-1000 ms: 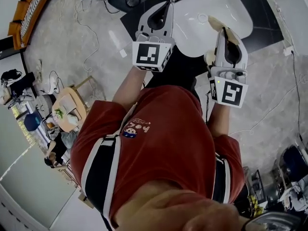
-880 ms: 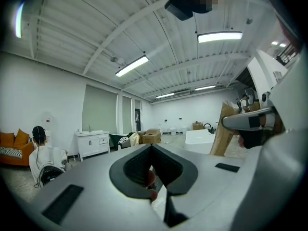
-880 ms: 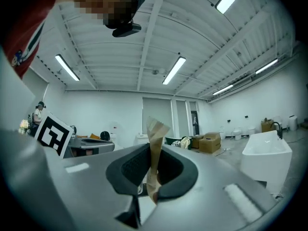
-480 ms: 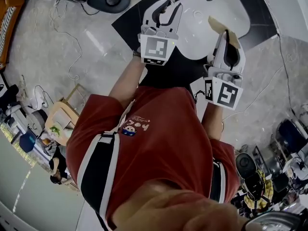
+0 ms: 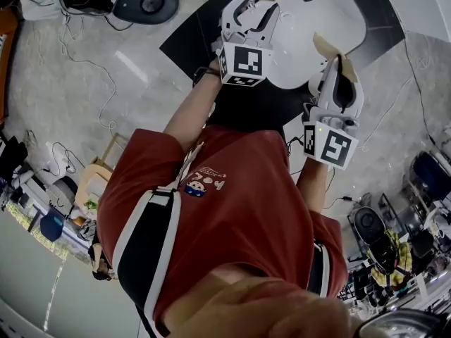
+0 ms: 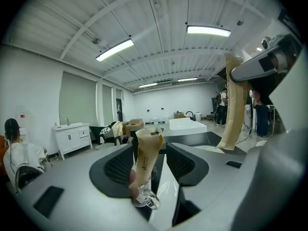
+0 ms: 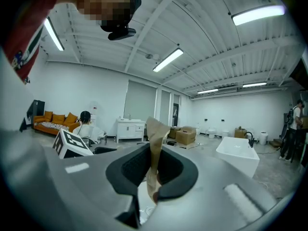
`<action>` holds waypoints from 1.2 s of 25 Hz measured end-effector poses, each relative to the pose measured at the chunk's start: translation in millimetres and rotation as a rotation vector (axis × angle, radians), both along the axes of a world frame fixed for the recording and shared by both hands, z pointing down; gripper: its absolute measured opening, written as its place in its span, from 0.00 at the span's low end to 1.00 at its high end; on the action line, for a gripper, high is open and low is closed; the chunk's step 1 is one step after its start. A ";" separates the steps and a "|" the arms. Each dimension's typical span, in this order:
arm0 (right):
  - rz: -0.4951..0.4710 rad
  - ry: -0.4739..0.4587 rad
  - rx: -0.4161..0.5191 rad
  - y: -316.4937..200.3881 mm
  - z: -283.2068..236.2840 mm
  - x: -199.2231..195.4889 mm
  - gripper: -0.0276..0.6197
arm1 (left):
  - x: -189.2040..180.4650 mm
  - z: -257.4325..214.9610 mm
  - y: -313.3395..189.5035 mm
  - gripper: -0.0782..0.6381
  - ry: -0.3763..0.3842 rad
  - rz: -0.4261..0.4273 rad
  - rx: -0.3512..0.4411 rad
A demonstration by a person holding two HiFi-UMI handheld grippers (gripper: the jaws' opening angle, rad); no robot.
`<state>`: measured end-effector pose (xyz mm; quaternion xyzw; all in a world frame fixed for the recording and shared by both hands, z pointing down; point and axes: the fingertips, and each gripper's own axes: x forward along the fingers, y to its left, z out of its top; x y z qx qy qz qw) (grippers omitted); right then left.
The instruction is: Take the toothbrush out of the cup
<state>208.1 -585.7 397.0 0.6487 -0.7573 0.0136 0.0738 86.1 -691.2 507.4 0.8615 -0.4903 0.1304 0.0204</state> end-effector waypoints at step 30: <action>0.052 0.037 0.033 11.1 -12.7 -9.1 0.09 | -21.8 -39.0 -4.9 0.19 0.087 -0.039 0.089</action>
